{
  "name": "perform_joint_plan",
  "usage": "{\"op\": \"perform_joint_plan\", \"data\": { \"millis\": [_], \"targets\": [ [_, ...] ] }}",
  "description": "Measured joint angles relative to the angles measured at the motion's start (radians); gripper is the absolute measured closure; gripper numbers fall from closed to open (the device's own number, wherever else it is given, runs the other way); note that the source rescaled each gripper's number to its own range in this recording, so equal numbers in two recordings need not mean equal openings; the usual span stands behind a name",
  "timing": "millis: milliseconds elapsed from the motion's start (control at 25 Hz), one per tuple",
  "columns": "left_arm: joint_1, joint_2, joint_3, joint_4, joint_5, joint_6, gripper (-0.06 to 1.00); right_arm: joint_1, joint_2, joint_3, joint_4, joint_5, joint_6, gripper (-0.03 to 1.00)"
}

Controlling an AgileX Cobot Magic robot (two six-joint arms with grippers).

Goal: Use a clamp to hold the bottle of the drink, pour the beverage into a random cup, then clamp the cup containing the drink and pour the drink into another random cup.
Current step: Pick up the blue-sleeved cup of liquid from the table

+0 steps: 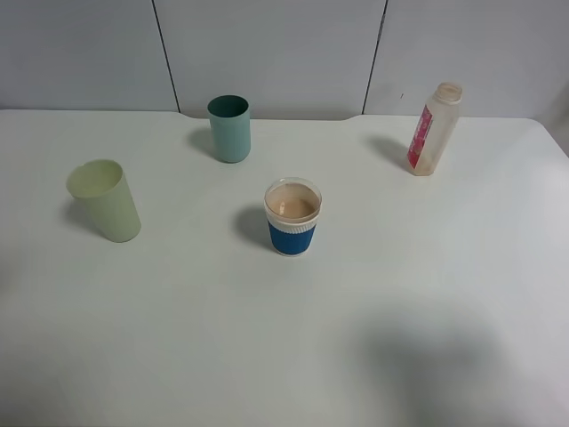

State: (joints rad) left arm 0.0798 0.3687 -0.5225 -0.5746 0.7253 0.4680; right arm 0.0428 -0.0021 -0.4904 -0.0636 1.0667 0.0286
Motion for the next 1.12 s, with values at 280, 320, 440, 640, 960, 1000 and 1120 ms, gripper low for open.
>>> {"op": "perform_joint_plan", "data": {
  "millis": [280,320,440,640,960,1000,1120],
  "targets": [
    [0.000,0.164,0.000,-0.324,-0.051,0.395,0.27,0.000,0.000,0.000,0.000,0.000,0.000,-0.03],
    [0.000,0.186,0.000,-0.341,-0.051,0.431,0.27,0.000,0.000,0.000,0.000,0.000,0.000,-0.03],
    [0.000,0.233,0.000,-0.346,-0.051,0.485,0.27,0.000,0.000,0.000,0.000,0.000,0.000,-0.03],
    [0.000,0.300,0.000,-0.312,-0.043,0.519,0.27,0.000,0.000,0.000,0.000,0.000,0.000,-0.03],
    [-0.157,0.303,0.000,-0.046,-0.137,0.345,0.27,0.000,0.000,0.000,0.000,0.000,0.000,-0.03],
    [-0.206,0.308,0.000,0.012,-0.180,0.266,0.27,0.000,0.000,0.000,0.000,0.000,0.000,-0.03],
    [-0.351,0.339,0.000,0.190,-0.299,0.053,0.27,0.000,0.000,0.000,0.000,0.000,0.000,-0.03]
  ]
}}
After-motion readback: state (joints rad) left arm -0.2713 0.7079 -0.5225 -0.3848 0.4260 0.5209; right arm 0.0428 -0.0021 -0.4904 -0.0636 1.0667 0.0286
